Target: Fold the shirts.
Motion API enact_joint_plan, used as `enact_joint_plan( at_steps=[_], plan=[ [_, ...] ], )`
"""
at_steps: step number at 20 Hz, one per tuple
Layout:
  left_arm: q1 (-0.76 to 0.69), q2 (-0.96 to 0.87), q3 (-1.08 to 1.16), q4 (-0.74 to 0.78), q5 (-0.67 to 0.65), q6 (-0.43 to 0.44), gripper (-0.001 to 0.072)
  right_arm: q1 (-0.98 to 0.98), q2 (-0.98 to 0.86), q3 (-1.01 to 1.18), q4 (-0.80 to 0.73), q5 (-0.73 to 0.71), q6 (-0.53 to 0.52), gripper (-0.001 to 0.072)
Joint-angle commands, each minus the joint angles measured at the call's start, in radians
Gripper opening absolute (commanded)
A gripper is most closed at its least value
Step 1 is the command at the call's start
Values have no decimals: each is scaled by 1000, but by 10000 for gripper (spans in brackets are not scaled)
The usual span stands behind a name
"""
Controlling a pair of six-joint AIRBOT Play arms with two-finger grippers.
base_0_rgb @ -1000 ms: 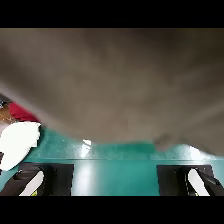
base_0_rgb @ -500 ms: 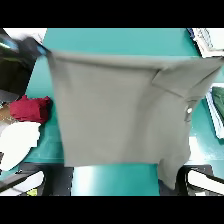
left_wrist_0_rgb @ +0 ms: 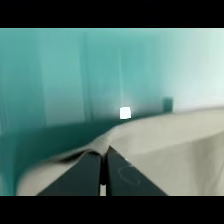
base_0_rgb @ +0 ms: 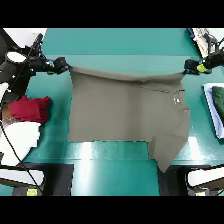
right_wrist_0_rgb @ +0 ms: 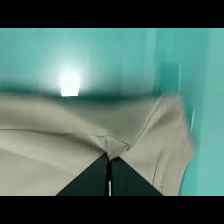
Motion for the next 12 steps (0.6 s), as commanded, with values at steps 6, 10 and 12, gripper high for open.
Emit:
enact_joint_plan(
  at_steps=[6, 10, 12],
  plan=[
    [0, -27, 64, 46, -69, 65, 25, -4, -27, 66, -43, -5, 1, 15],
    [0, -27, -4, 125, -216, 49, 24, 11, 48, -154, -105, 23, 4, 14],
    [0, -27, -65, 169, -207, 21, 25, 11, 84, -254, -107, 7, 4, 15]
  ],
)
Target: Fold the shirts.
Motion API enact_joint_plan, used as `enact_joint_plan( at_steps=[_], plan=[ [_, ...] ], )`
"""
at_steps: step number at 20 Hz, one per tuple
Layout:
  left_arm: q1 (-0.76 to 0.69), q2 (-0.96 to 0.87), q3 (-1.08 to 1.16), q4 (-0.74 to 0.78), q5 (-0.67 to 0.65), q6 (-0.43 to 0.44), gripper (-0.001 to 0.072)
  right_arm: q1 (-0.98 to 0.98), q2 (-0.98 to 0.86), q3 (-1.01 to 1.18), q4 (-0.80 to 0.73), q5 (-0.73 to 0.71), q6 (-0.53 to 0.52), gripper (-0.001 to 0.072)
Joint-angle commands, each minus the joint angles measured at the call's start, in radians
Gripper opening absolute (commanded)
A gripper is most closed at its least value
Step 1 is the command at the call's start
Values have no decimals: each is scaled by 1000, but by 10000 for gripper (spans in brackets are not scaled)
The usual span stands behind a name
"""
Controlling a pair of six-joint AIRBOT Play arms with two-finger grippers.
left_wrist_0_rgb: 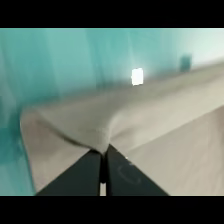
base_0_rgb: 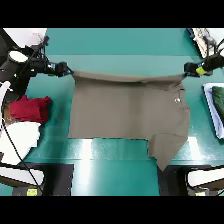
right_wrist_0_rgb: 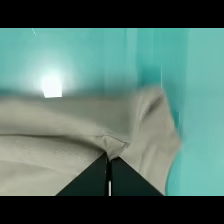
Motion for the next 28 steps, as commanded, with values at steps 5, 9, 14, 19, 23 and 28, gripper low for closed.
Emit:
enact_joint_plan(
  at_steps=[5, 9, 14, 19, 23, 28],
  plan=[
    [0, -1, -163, 83, 9, -34, 25, 3, 97, -297, -16, -41, 2, 18],
    [0, -1, -163, 84, -76, -80, 571, 2, 106, -326, -17, -9, 50, 339],
    [56, 67, -138, 153, -282, -130, 499, -10, 185, -262, -16, 174, 23, 382],
    [87, 309, -399, 243, -362, -130, 499, -67, 406, -378, 224, 224, -85, 281],
    [84, 472, -722, 241, -313, -138, 499, -122, 524, -488, 325, 188, -100, 281],
    [84, 505, -894, 228, -260, -116, 499, -123, 575, -510, 325, 183, -112, 281]
  ],
)
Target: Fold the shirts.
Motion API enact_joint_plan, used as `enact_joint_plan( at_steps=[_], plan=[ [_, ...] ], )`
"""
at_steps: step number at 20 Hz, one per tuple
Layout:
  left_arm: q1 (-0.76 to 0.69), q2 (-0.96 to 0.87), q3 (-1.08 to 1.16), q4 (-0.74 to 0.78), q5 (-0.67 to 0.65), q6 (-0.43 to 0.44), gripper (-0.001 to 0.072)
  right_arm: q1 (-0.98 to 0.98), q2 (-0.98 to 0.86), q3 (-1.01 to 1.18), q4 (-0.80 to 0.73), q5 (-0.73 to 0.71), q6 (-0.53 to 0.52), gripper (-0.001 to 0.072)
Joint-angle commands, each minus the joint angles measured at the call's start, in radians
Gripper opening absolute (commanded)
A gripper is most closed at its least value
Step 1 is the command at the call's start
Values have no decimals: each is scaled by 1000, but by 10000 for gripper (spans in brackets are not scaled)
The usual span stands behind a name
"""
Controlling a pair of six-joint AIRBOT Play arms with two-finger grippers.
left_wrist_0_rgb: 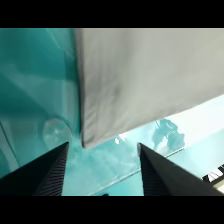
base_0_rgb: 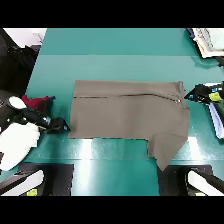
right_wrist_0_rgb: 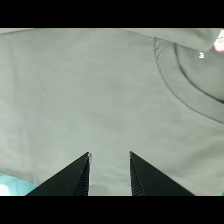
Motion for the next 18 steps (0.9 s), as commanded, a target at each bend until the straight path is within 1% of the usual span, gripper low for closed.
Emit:
enact_joint_plan(
  at_steps=[1, 4, 9, 10, 11, 12, 13, 14, 16, 18],
  plan=[
    [0, 29, -110, -18, 54, 21, 499, -7, 41, -19, 25, -13, -13, 281],
    [0, 29, -114, -26, 94, 19, 499, -7, 49, -19, 24, -17, -13, 281],
    [0, 29, -114, -122, 148, 35, 497, -7, 49, -19, 25, -18, -13, 281],
    [0, 29, -114, -122, 148, 35, 438, -7, 49, -19, 25, -18, -13, 281],
    [0, 29, -114, -124, 141, 43, 201, -7, 49, -19, 25, -19, -13, 281],
    [0, 29, -114, -134, 137, 69, 117, -7, 49, -19, 24, -22, -13, 281],
    [0, 29, -114, -143, 138, 69, 115, -7, 49, -19, 24, -21, -13, 281],
    [0, 29, -113, -149, 136, 70, 26, -8, 49, -19, 14, -16, -12, 281],
    [0, 29, -101, -148, 131, 72, 24, -8, 49, -23, -58, 41, 6, 281],
    [0, 29, -65, -148, 111, 73, 24, -10, 65, -79, -196, 103, 60, 285]
  ],
)
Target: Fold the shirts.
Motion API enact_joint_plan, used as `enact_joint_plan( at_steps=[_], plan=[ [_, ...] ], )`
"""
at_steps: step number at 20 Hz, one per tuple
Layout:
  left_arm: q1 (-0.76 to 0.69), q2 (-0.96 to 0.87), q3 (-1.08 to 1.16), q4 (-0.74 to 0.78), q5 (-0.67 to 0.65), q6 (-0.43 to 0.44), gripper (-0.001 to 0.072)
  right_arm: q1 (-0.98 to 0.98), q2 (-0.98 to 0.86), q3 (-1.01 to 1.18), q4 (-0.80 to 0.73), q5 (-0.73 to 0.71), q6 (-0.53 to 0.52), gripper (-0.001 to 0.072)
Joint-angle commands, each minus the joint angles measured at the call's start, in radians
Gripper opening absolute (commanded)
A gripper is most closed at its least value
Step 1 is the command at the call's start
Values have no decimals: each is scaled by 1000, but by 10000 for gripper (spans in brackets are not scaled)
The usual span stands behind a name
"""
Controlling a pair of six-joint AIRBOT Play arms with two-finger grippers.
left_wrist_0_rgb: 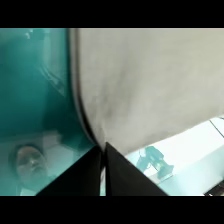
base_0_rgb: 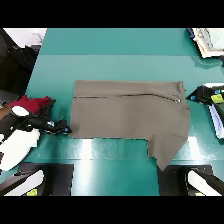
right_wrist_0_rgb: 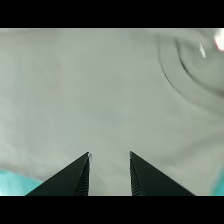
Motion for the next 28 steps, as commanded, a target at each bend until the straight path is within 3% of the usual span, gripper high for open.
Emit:
enact_joint_plan(
  at_steps=[1, 3, 4, 7, 12, 21, 23, 24, 26, 28],
  plan=[
    [0, 1, 54, -13, -32, 16, 24, -13, 28, -98, -219, 102, 76, 292],
    [0, 1, 100, -14, -39, 16, 24, -60, 58, -227, -286, 145, 111, 402],
    [0, 1, 116, -14, -37, 16, 24, -94, 69, -288, -277, 169, 112, 412],
    [0, 1, 135, -21, -33, 16, 24, -183, 100, -452, -230, 193, 128, 407],
    [0, 1, 135, -36, -22, 15, 24, -151, 123, -609, -212, 91, 137, 407],
    [0, 1, 135, -36, -33, 16, 24, 8, 121, -657, -151, -126, 225, 402],
    [0, 1, 135, -36, -34, 23, 24, 8, 122, -657, -150, -127, 225, 305],
    [0, 1, 135, -36, -36, 23, 24, 8, 122, -657, -147, -127, 225, 300],
    [0, 1, 135, -35, -46, 32, 24, 8, 122, -652, -143, -109, 218, 51],
    [0, 11, 136, -25, -62, 31, 23, 8, 122, -612, -145, -35, 171, 19]
  ],
)
